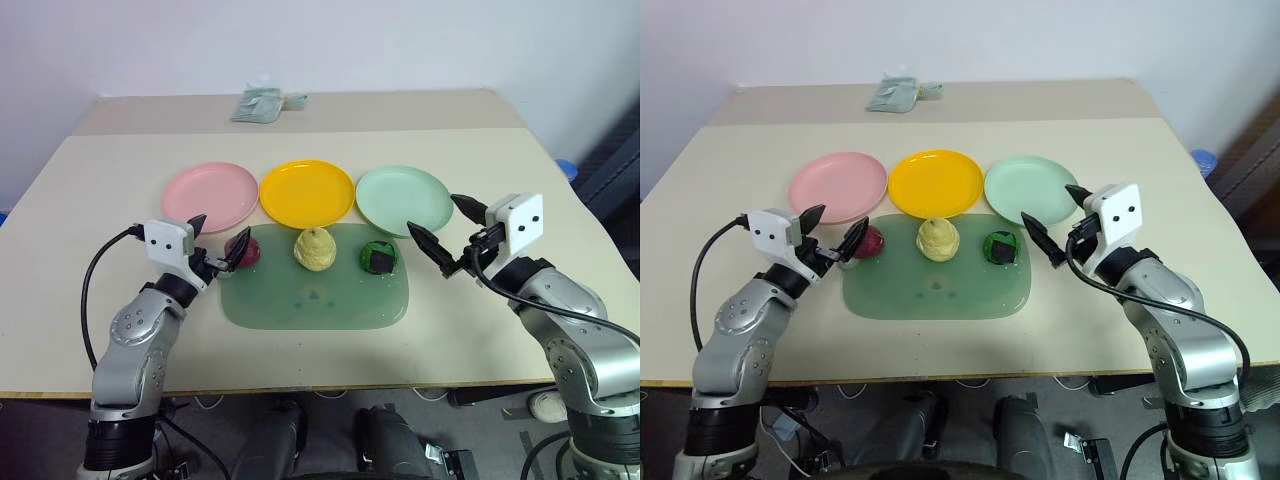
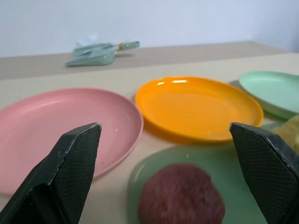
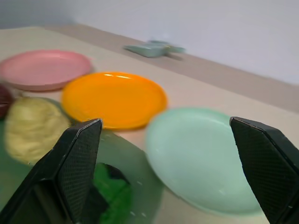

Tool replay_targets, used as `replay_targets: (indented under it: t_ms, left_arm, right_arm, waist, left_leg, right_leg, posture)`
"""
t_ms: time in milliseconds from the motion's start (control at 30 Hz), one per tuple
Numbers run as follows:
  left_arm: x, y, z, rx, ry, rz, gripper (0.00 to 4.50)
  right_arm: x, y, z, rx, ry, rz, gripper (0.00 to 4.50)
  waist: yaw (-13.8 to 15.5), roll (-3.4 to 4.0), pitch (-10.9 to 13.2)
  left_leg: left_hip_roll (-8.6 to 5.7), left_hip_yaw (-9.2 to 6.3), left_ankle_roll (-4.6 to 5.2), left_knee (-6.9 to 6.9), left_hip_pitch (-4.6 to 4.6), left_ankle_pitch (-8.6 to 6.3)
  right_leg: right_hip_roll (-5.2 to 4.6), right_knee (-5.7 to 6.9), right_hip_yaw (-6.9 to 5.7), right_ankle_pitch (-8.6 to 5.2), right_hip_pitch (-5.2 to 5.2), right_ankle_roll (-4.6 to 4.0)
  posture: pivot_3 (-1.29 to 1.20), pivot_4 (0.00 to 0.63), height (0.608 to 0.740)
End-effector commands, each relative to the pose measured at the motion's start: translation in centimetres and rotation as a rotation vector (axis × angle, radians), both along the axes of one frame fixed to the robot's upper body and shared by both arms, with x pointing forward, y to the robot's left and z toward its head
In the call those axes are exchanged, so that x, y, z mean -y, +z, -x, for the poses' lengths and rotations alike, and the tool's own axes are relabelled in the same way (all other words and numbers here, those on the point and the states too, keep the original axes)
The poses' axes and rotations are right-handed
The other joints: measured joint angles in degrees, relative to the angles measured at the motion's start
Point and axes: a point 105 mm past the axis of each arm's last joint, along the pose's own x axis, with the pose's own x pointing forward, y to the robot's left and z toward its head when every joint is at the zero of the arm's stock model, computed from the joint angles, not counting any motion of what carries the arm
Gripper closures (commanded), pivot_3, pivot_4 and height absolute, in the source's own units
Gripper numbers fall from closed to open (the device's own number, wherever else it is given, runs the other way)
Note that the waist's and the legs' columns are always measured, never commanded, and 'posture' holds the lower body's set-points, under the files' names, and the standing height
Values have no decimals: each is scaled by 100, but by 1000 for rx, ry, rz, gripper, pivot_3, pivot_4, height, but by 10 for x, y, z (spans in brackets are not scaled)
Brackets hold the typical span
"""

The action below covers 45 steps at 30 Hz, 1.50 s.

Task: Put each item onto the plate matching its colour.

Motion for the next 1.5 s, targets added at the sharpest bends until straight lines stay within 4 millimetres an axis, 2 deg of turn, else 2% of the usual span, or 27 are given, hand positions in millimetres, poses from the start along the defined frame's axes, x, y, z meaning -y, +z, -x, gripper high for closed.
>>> replay_targets:
  t_ms: [33, 300, 600, 833, 1033, 1200, 1500]
  left_arm:
    - [7, 15, 0, 41, 2, -1, 0]
    - [12, 23, -7, 45, 34, 16, 0]
    - [16, 25, -7, 54, 12, 11, 0]
    - [3, 9, -2, 0, 38, -11, 0]
    - [2, -2, -3, -58, 109, -17, 0]
    - [4, -7, 2, -89, 144, -20, 0]
    - [1, -13, 3, -124, 183, -13, 0]
  right_arm:
    - [4, 14, 3, 68, -58, -17, 29]
    - [26, 13, -11, 124, -257, 23, 29]
    - [23, 8, -6, 123, -221, 17, 29]
    - [-14, 14, 25, 84, 168, -45, 29]
    - [-37, 16, 37, 46, 415, -14, 29]
    - [-48, 17, 35, 30, 535, 8, 29]
    - [-55, 18, 30, 26, 598, 17, 29]
  waist:
    - [2, 2, 1]
    - [11, 2, 1]
    - [5, 3, 2]
    - [4, 5, 4]
    - [7, 5, 4]
    - [9, 3, 6]
    - [17, 3, 6]
  left_leg:
    - [0, 0, 0, -1, 0, 0]
    - [0, 0, -1, 3, 0, 1]
    - [0, 0, -2, 0, 0, 2]
    - [0, 0, -1, -1, 0, 1]
    - [1, -1, -1, 2, 1, 1]
    - [1, -1, -2, -1, 0, 1]
    - [1, -1, -2, -1, -1, 0]
  right_leg:
    - [0, 1, 0, 0, -1, 0]
    - [1, 1, -1, 0, 2, 1]
    - [3, 2, -1, 1, 0, 1]
    - [3, 0, 0, 0, 0, 1]
    - [2, -1, -1, -3, 4, -4]
    - [1, -4, -1, -1, 2, 1]
    - [0, -4, -1, -2, 1, 0]
  posture:
    - [0, 150, 740]
    - [0, 150, 740]
    - [0, 150, 740]
    - [0, 150, 740]
    - [0, 150, 740]
    - [0, 150, 740]
    - [0, 150, 740]
